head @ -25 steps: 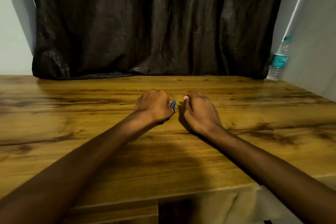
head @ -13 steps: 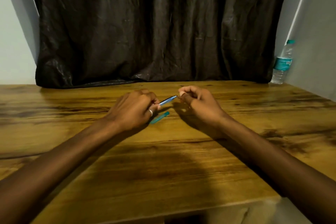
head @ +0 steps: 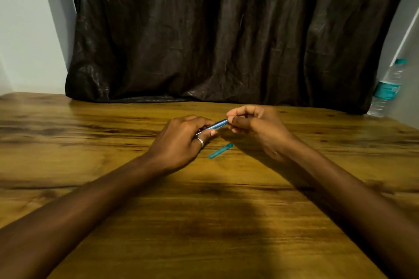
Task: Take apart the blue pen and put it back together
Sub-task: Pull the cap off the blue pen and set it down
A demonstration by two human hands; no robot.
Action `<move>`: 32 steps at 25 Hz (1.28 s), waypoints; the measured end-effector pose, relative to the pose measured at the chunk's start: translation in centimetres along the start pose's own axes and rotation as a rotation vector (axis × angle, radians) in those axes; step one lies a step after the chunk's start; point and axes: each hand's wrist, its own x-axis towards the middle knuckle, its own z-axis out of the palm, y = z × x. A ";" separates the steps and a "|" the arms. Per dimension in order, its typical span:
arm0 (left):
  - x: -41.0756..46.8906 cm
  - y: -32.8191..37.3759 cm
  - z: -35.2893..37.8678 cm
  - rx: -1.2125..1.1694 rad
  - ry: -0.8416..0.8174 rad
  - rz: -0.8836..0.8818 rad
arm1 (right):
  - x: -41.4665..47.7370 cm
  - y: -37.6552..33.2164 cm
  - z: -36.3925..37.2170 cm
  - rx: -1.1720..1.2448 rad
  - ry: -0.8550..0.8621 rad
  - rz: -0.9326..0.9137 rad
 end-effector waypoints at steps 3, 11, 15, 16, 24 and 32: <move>-0.2 -0.3 0.8 0.021 -0.018 0.012 | -0.5 1.3 0.2 0.152 0.018 0.077; -0.1 -0.4 1.0 -0.021 -0.042 -0.056 | -0.8 3.2 0.0 0.296 -0.005 0.149; -0.3 -0.5 0.7 -0.071 -0.029 -0.104 | -0.3 3.6 -0.5 0.252 0.074 0.083; -0.3 -0.5 0.7 -0.086 -0.019 -0.118 | -0.2 3.6 -0.9 0.210 0.093 0.070; -0.3 -0.7 0.7 -0.103 0.007 -0.140 | -0.2 2.9 -3.0 -0.861 -0.062 -0.228; -0.2 -0.9 0.8 -0.082 -0.015 -0.148 | -0.3 3.2 -2.8 -0.898 -0.158 -0.233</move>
